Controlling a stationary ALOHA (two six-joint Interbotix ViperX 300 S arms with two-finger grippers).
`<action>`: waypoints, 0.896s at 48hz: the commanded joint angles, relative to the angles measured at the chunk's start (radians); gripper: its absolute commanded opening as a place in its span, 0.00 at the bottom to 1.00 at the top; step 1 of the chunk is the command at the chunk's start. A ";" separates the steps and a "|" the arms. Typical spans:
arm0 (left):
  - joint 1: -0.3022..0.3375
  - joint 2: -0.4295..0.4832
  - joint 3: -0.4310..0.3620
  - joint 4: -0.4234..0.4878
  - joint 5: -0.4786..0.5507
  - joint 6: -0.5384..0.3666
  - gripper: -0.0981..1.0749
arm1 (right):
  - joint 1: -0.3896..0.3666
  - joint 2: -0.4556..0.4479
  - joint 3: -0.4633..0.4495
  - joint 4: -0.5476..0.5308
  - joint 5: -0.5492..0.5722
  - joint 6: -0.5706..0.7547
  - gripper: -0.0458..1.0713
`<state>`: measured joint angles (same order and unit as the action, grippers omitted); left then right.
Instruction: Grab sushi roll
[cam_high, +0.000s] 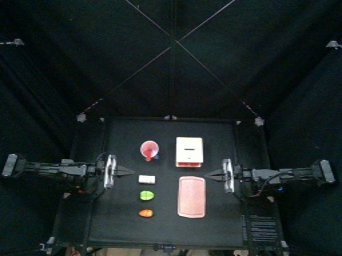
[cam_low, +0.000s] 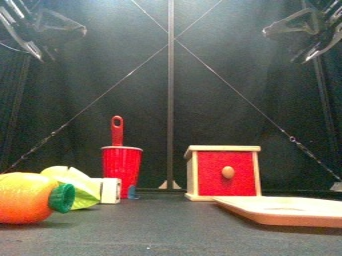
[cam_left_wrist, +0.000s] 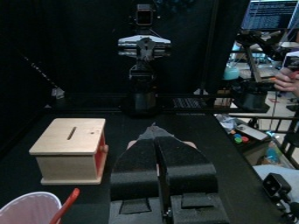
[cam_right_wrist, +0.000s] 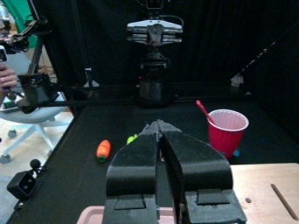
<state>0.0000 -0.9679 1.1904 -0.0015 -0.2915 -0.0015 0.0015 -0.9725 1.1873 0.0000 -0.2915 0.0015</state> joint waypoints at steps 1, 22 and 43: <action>0.002 0.023 0.009 -0.006 -0.035 -0.002 0.01 | -0.015 0.034 -0.023 -0.003 -0.014 0.002 0.02; -0.032 0.055 0.038 -0.005 -0.011 0.003 0.08 | -0.020 0.239 -0.040 0.002 -0.044 0.006 0.05; -0.041 0.244 0.029 -0.011 0.006 -0.002 0.13 | -0.018 0.465 -0.155 0.009 -0.081 0.008 0.05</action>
<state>-0.0368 -0.7501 1.2425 -0.0077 -0.2853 -0.0015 -0.0153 -0.5369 1.0738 0.0061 -0.3605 0.0077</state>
